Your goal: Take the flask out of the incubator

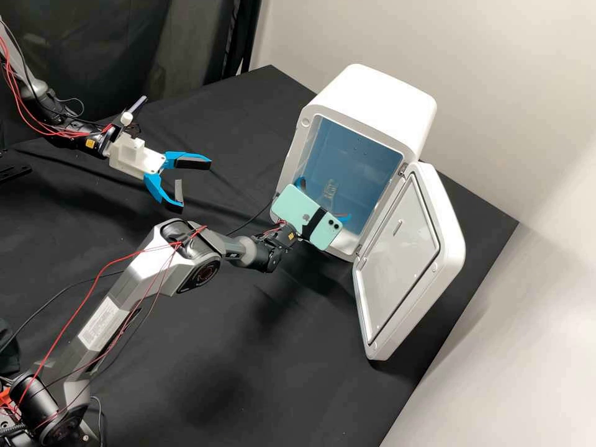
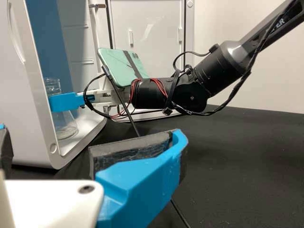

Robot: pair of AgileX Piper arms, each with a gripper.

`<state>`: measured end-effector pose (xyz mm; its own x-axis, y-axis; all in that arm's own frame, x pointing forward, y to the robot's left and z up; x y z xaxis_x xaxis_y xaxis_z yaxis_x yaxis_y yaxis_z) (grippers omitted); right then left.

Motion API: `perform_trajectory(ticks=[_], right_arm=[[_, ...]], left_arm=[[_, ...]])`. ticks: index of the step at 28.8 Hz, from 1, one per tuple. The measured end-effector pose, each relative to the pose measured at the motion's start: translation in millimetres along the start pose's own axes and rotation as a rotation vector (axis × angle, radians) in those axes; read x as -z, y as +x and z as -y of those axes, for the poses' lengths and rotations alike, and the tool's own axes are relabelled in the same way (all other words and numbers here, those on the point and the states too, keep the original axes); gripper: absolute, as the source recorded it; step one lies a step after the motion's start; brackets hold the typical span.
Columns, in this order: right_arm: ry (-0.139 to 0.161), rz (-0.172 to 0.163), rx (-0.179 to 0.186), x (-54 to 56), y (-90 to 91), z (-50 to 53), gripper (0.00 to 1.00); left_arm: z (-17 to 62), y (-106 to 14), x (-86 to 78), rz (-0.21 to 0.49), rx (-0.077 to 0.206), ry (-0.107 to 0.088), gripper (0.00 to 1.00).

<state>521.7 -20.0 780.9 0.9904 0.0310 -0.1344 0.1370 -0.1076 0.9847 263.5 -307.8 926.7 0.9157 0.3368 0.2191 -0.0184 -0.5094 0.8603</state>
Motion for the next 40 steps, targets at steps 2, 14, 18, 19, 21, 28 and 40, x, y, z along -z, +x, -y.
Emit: perform_trajectory(ticks=[2,14,18,19,21,28,40], right_arm=[[0.000,-0.001,-0.001,0.2,0.1,-0.2,1.00],[-0.002,0.004,0.006,-3.1,0.9,2.6,1.00],[-0.002,0.003,0.008,-3.3,0.8,2.5,1.00],[-0.002,0.003,0.009,-3.7,0.7,2.0,1.00],[-0.003,0.002,0.013,-4.7,0.9,1.7,1.00],[-0.020,-0.003,0.027,-10.6,3.8,1.5,1.00],[-0.021,-0.012,0.033,-16.8,10.7,3.4,1.00]], left_arm=[[0.0,0.0,0.0,0.000,0.000,0.000,1.00],[-3.0,-0.9,-0.9,0.002,-0.010,0.003,1.00],[-3.3,-1.0,-1.0,0.002,-0.011,0.003,1.00],[-3.3,-1.0,-1.0,0.002,-0.011,0.003,1.00],[-3.3,-1.0,-1.0,0.002,-0.011,0.003,1.00],[-3.3,-1.0,-1.0,0.002,-0.011,0.003,1.00],[-3.3,-1.0,-1.0,0.002,-0.011,0.003,1.00]])
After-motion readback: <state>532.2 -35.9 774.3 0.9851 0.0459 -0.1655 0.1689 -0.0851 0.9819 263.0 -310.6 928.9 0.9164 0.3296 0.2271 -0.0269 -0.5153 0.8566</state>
